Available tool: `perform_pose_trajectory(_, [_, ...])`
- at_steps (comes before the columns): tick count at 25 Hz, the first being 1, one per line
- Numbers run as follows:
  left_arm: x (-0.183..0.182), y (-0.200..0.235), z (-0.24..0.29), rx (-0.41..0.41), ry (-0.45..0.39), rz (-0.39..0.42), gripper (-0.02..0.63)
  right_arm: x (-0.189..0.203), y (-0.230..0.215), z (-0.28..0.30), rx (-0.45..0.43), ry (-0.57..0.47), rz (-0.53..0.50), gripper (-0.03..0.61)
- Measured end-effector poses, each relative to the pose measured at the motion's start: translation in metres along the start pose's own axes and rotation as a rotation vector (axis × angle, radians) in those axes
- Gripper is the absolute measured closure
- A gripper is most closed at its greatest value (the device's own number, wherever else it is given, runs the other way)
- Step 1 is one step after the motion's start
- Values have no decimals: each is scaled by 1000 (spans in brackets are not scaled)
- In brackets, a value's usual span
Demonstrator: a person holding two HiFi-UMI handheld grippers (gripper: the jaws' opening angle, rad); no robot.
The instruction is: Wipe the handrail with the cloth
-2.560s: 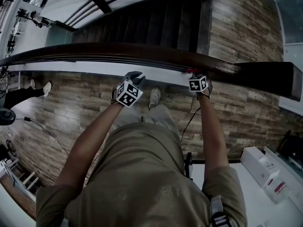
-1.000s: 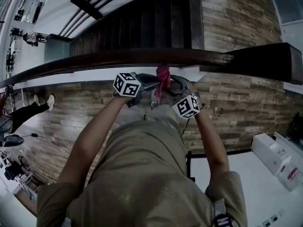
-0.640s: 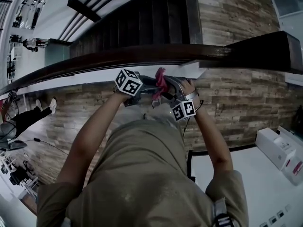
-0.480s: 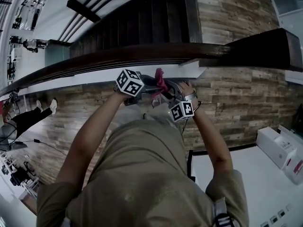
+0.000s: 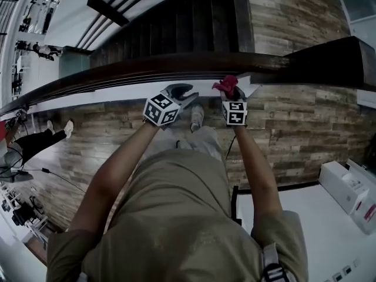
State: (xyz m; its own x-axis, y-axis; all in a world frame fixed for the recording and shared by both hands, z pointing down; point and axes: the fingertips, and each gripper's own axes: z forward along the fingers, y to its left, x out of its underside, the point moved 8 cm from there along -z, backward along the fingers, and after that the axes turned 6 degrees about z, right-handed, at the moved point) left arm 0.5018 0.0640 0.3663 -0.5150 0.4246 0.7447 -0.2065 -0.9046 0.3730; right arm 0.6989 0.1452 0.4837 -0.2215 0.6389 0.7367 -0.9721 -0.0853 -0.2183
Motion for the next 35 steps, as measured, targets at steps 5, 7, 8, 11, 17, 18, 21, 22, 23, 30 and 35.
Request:
perform_pose_trajectory(5, [8,21,-9,-161,40,11,485,7,-46,52,225,57,94,420])
perform_pose_trajectory(7, [10,24,-14,-182,44,12,485,-5,-49,61,248,70,86,420])
perform_pose_trajectory(8, [12,24,-17,-188,48,11,485,-9,-48,63,255,86,81,420])
perform_pose_trajectory(11, [24,26,-27,-209,66,16,485,-10,-43,68,261,119,94,422])
perform_pose_trajectory(17, [49,46,-47,-276,91,12,486,-7,-23,90,244,154,158,426])
perform_pose_trajectory(18, [52,51,-53,-286,91,9,486,-7,-14,93,230,165,161,426])
perform_pose_trajectory(21, [62,64,-69,-320,85,-8,486,-9,17,104,195,187,169,426])
perform_pose_trajectory(22, [66,69,-76,-333,83,-14,486,-10,28,108,187,192,169,426])
perform_pose_trajectory(23, [69,75,-84,-346,81,-21,488,-11,40,113,179,197,168,426])
perform_pose_trajectory(30, [104,118,-150,-423,63,-78,500,-7,122,147,113,227,161,426])
perform_pose_trajectory(35, [132,142,-198,-450,52,-120,500,-4,184,167,93,261,139,426])
